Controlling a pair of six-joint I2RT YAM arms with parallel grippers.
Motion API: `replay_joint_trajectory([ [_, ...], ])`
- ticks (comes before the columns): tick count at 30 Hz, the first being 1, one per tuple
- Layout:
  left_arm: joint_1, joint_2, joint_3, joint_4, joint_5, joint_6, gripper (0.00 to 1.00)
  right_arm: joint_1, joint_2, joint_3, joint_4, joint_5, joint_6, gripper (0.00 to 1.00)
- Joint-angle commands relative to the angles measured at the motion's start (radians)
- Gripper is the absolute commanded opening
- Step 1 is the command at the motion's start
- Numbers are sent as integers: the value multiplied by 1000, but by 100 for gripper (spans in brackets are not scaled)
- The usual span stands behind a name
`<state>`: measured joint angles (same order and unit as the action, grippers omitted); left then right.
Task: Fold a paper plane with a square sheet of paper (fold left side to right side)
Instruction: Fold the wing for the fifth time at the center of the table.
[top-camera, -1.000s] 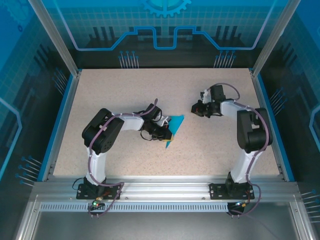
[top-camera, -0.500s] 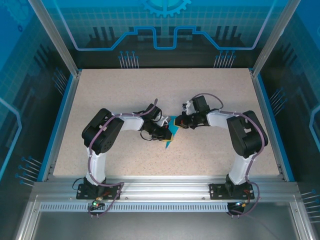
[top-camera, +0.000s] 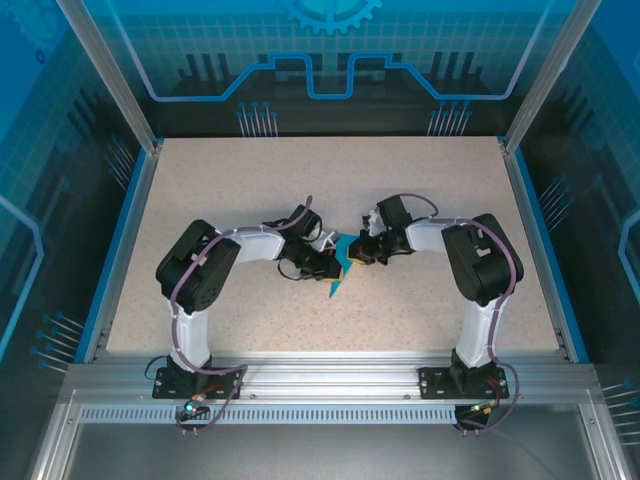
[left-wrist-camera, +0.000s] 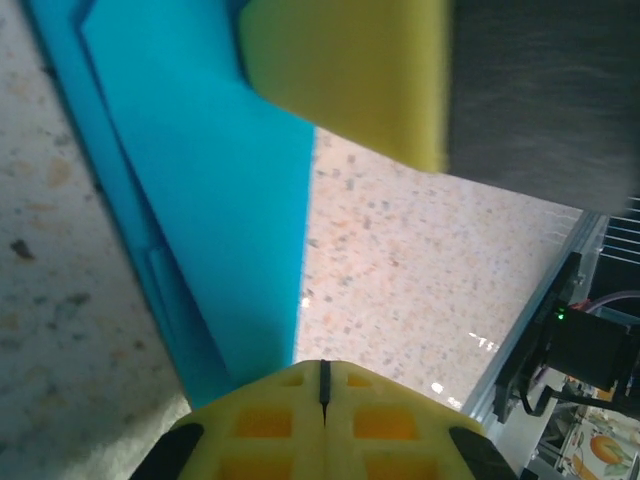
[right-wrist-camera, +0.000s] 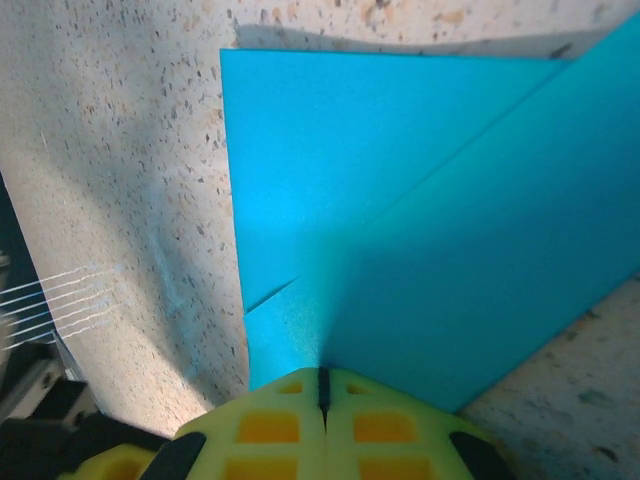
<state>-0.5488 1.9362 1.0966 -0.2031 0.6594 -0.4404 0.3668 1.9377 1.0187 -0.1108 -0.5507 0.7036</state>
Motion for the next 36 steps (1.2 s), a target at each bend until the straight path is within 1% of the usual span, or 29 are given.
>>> replay_joint_trajectory([
  [1, 4, -68, 21, -52, 25, -3, 3, 11, 42, 12, -88, 48, -1, 0],
  [4, -2, -71, 22, -70, 40, 2, 4, 11, 44, 16, -96, 49, -6, 0],
  [12, -29, -16, 32, -77, 63, 14, 8, 12, 49, 26, -126, 64, -19, 0],
  [16, -47, 2, 55, -116, 60, 47, 8, 11, 54, 32, -146, 77, -27, 0],
  [19, -60, 9, 69, -147, 43, 71, 10, 12, 58, 37, -153, 81, -27, 0],
  [27, -76, 24, 83, -205, -68, 125, 11, 11, 69, 50, -188, 99, -41, 0],
  [36, -83, 31, 93, -228, -118, 149, 12, 12, 74, 59, -219, 118, -53, 0],
])
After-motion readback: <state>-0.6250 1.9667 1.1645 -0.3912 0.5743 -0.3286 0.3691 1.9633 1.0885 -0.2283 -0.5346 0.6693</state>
